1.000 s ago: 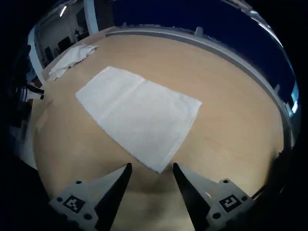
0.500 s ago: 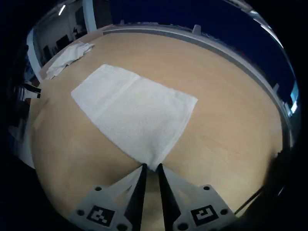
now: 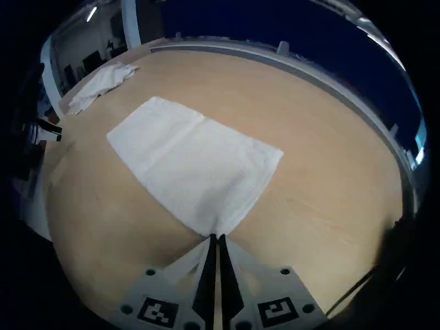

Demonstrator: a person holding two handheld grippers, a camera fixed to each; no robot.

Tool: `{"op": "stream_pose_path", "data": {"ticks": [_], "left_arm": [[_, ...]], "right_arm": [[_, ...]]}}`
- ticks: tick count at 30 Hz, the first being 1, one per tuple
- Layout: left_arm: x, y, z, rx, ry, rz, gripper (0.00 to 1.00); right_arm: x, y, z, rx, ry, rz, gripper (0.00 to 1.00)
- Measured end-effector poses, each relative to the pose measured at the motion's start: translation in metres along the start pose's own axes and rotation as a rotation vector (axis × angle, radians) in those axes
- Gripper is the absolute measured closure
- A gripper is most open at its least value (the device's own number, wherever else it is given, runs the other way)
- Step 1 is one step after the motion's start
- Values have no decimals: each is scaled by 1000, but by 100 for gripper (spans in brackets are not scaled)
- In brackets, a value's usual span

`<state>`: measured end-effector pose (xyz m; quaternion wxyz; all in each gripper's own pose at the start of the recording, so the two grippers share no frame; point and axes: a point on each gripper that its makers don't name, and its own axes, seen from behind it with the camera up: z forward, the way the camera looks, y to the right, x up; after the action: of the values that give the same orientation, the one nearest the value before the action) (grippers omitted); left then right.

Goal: Fold towel

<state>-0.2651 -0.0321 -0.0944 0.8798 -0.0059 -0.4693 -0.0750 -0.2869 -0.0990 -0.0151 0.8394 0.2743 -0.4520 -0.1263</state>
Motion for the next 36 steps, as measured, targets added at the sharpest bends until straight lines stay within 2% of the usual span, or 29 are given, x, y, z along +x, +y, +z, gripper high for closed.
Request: {"op": "stream_pose_path", "data": {"ticks": [9, 18, 24, 36], "left_arm": [[2, 1, -4, -6, 5, 2, 4], [0, 2, -12, -14, 12, -2, 4], [-2, 4, -16, -20, 16, -2, 4], [-3, 7, -20, -30, 21, -5, 4]], "right_arm": [[40, -5, -19, 11, 75, -2, 97], [94, -20, -36, 26, 135, -80, 97], [119, -30, -38, 37, 153, -137, 97], [137, -38, -31, 51, 150, -177, 97]]}}
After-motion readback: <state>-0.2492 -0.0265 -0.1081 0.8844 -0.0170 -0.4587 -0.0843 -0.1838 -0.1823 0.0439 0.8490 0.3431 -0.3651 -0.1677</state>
